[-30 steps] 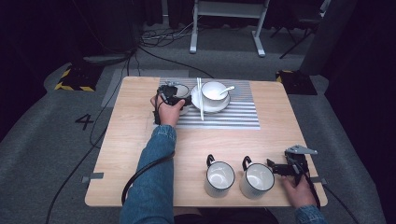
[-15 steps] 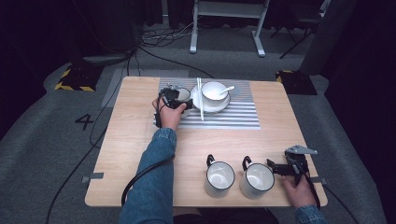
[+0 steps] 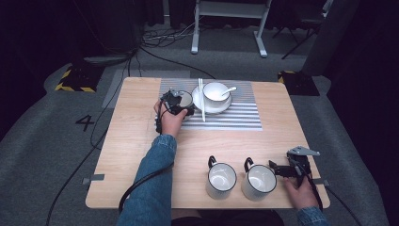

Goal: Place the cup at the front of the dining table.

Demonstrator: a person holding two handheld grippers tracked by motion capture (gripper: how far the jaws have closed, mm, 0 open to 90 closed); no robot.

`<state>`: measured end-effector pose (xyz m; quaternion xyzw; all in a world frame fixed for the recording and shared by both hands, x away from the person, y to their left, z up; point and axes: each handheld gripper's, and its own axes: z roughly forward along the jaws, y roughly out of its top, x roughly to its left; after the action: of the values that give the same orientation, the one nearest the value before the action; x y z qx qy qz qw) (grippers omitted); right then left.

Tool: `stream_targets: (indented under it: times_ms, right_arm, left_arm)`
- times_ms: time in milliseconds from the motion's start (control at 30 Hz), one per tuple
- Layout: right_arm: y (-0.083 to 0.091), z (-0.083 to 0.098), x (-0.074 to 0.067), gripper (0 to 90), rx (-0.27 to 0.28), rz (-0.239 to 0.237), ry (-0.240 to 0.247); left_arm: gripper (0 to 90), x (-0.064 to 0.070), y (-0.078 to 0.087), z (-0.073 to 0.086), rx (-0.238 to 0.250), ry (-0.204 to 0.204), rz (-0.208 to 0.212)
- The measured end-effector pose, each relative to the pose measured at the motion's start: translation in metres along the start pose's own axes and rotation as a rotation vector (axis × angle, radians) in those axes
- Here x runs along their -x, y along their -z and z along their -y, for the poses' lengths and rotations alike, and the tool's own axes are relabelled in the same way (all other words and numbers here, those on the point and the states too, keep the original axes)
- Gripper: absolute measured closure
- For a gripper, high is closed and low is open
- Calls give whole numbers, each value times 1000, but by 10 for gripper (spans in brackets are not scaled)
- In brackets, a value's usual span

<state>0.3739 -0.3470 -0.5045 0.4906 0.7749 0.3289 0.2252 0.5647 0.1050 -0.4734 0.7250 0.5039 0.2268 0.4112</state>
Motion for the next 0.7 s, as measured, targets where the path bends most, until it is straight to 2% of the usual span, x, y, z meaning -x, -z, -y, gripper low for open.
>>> stream_targets:
  times_ms: [100,133,233,267,367,433,500,533,600,700]
  right_arm:
    - [0,0,0,96,0,0,0]
    - [0,0,0,96,0,0,0]
    - [0,0,0,96,0,0,0]
    - [0,0,0,96,0,0,0]
    - [0,0,0,96,0,0,0]
    - [0,0,0,96,0,0,0]
    - [0,0,0,96,0,0,0]
    - [0,0,0,96,0,0,0]
    - [0,0,0,96,0,0,0]
    - [0,0,0,96,0,0,0]
  left_arm:
    - [17,1,5,-4,-16,9,-28]
    - [16,2,8,-6,-27,20,-21]
    - [22,5,18,-11,-35,0,-36]
    - [26,6,22,-12,-31,-6,-44]
    - [35,6,37,-15,-9,-1,-32]
    - [73,7,49,-18,3,4,-30]
    - [148,8,59,-21,6,-1,-43]
    - [165,10,64,-22,21,8,-26]
    - [146,12,74,-25,36,-11,0]
    - [158,19,89,-28,46,-38,8]
